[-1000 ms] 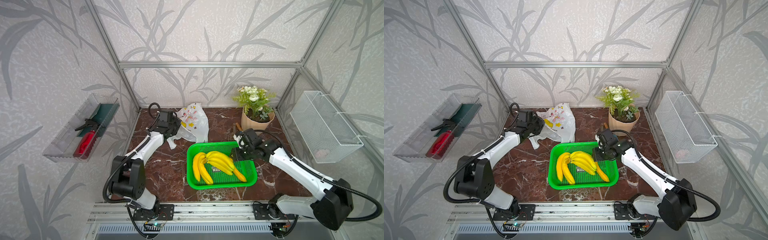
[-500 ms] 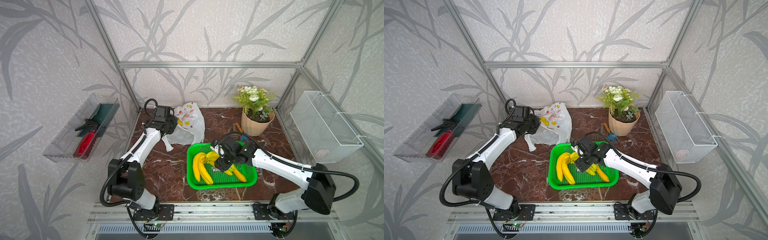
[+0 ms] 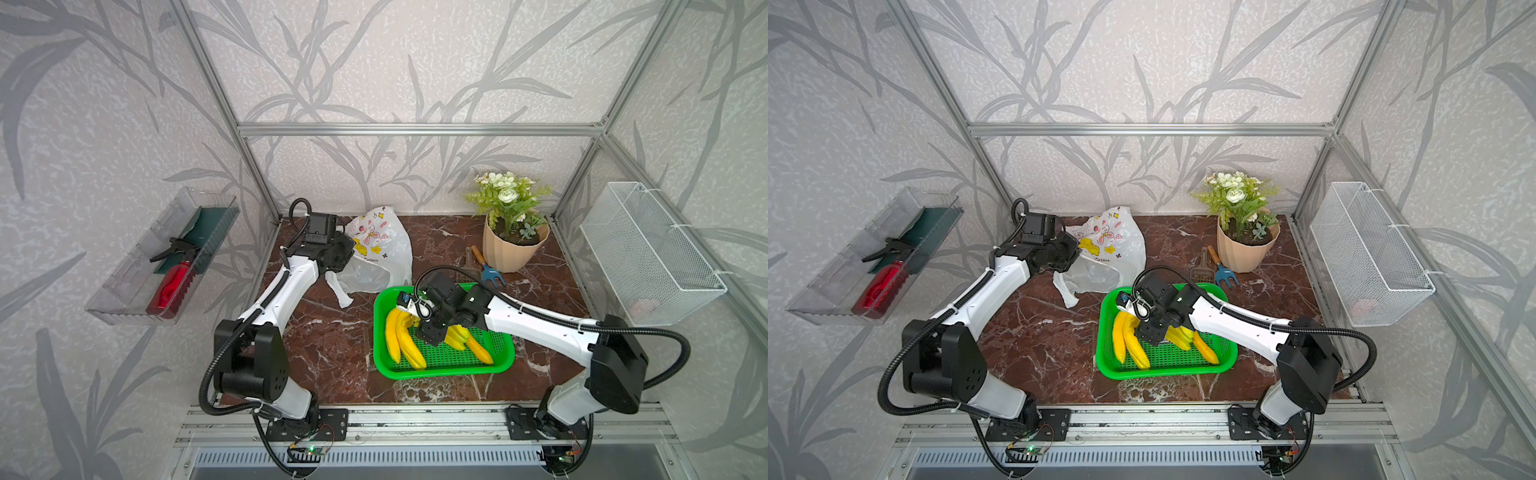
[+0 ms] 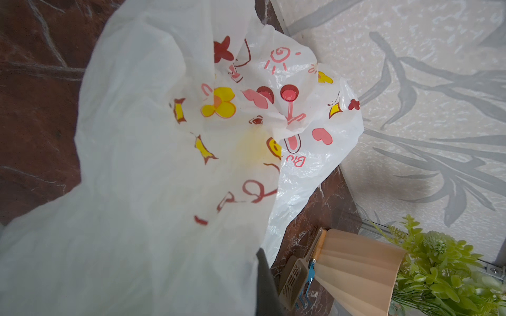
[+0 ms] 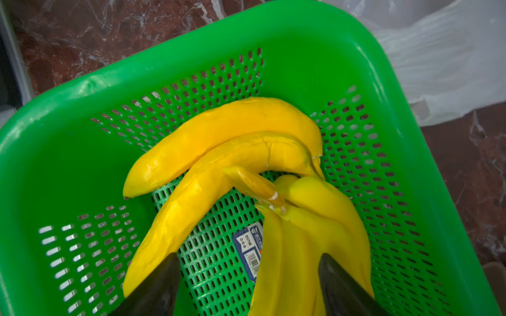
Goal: Place the banana into a plastic bag & tie a knot
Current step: Pick up the banana from the basket.
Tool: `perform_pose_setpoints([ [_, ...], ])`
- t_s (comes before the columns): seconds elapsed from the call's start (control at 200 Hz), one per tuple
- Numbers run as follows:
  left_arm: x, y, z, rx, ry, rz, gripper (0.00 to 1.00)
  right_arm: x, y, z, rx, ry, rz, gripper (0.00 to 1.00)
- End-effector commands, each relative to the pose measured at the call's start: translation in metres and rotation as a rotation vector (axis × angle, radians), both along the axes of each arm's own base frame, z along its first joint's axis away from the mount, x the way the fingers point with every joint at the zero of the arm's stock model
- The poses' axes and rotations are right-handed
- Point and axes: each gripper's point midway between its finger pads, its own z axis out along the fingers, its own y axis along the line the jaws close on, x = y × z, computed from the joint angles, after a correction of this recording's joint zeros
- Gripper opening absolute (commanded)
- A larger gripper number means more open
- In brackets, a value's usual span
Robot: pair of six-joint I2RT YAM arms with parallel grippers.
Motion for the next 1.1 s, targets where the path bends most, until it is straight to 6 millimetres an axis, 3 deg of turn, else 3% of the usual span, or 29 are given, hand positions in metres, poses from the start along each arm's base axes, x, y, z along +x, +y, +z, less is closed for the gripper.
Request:
perform_pose_setpoints([
  [0.0, -0.005, -0.003, 0.011, -0.002, -0.009, -0.03, 0.0, 0.002, 0.026, 0.013, 0.078, -0.045, 0.124, 0.74],
  [0.19, -0.004, -0.005, 0.011, -0.006, -0.007, -0.043, 0.0, 0.01, 0.035, -0.003, 0.035, -0.038, 0.145, 0.67],
  [0.265, -0.003, -0.007, 0.011, -0.009, -0.004, -0.056, 0.0, 0.015, 0.038, 0.0, 0.033, -0.057, 0.145, 0.67],
  [0.32, -0.004, -0.008, 0.011, -0.007, -0.001, -0.062, 0.0, 0.016, 0.041, -0.012, 0.011, -0.037, 0.153, 0.66],
  [0.59, -0.004, -0.01, 0.01, -0.009, 0.007, -0.072, 0.0, 0.016, 0.039, -0.028, -0.056, 0.024, 0.138, 0.34],
  [0.91, -0.003, -0.011, 0.011, -0.007, 0.009, -0.077, 0.0, 0.028, 0.031, 0.003, -0.045, -0.06, 0.065, 0.0],
  [1.01, -0.002, -0.013, 0.011, -0.006, 0.01, -0.081, 0.0, 0.035, 0.024, 0.008, -0.053, -0.103, 0.018, 0.0],
  [1.025, -0.002, -0.013, 0.012, -0.005, 0.008, -0.082, 0.0, 0.036, 0.022, 0.019, -0.033, -0.122, 0.011, 0.0],
  [1.095, -0.001, -0.015, 0.012, -0.008, 0.01, -0.083, 0.0, 0.042, 0.018, 0.032, -0.008, -0.149, -0.024, 0.0],
])
